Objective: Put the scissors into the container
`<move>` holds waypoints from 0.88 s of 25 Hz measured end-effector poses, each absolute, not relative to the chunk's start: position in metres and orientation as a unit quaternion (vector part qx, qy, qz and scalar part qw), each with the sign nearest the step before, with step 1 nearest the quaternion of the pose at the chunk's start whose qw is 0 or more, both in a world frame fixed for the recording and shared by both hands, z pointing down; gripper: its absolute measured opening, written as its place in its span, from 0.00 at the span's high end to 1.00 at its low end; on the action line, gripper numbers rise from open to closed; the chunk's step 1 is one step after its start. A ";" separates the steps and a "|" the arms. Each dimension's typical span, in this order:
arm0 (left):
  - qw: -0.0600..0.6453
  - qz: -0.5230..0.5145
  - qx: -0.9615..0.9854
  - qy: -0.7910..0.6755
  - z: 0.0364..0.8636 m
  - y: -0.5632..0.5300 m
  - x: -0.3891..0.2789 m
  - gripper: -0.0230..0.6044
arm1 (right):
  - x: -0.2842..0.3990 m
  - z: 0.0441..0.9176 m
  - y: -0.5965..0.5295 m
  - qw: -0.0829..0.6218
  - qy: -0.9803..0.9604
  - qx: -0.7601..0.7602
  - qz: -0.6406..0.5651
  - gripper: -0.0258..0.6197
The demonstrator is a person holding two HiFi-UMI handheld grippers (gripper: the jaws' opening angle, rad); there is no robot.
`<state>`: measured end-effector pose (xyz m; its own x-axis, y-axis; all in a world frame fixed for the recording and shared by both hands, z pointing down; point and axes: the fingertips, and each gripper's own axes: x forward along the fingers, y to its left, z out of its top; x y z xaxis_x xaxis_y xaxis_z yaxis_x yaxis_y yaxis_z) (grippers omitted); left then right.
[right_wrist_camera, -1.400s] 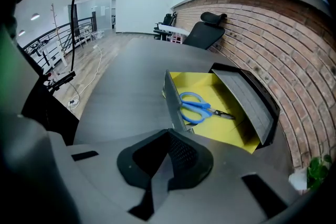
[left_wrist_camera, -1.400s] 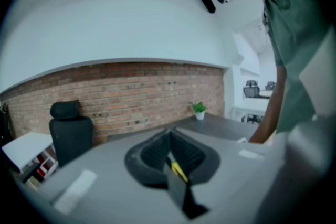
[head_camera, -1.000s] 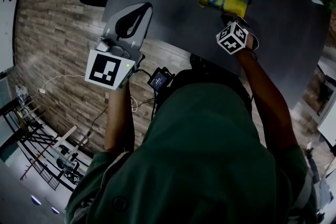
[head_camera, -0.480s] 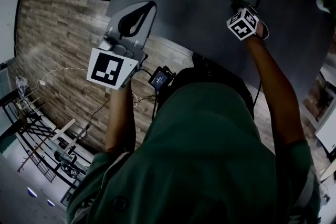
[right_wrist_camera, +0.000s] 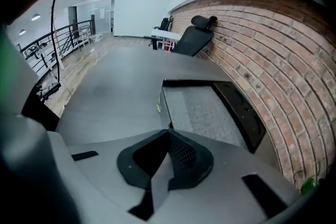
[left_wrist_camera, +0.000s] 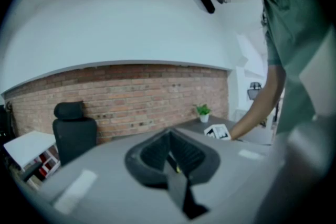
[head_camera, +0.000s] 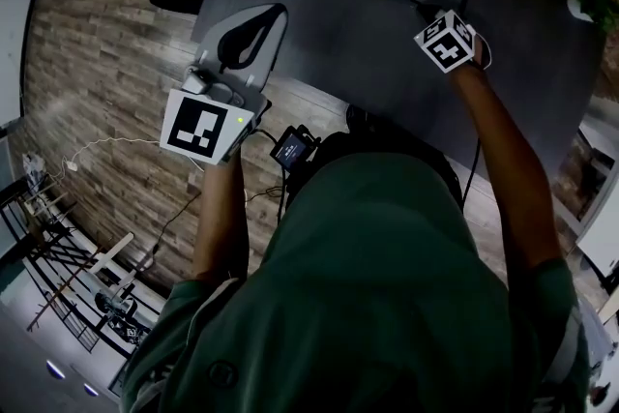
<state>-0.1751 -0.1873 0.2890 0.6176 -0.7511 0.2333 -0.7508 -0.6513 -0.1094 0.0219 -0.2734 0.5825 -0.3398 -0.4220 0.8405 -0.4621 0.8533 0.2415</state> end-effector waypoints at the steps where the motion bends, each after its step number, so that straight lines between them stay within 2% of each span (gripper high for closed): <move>1: 0.003 -0.128 -0.900 0.417 0.287 -0.187 -0.174 0.96 | 0.021 0.572 -0.275 0.496 -0.823 0.278 0.019 0.95; 13: 0.025 -0.109 -0.903 0.414 0.268 -0.181 -0.183 0.96 | 0.010 0.408 -0.266 0.300 -0.881 0.363 0.033 0.95; 22: 0.041 -0.101 -0.902 0.419 0.261 -0.169 -0.192 0.96 | -0.004 0.295 -0.210 0.180 -0.917 0.354 0.022 0.95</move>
<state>-0.1917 -0.1692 0.2613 0.6293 -0.7630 0.1477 -0.7466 -0.6464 -0.1574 -0.0036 -0.2104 0.2945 -0.6841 -0.6420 0.3460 -0.6582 0.7479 0.0864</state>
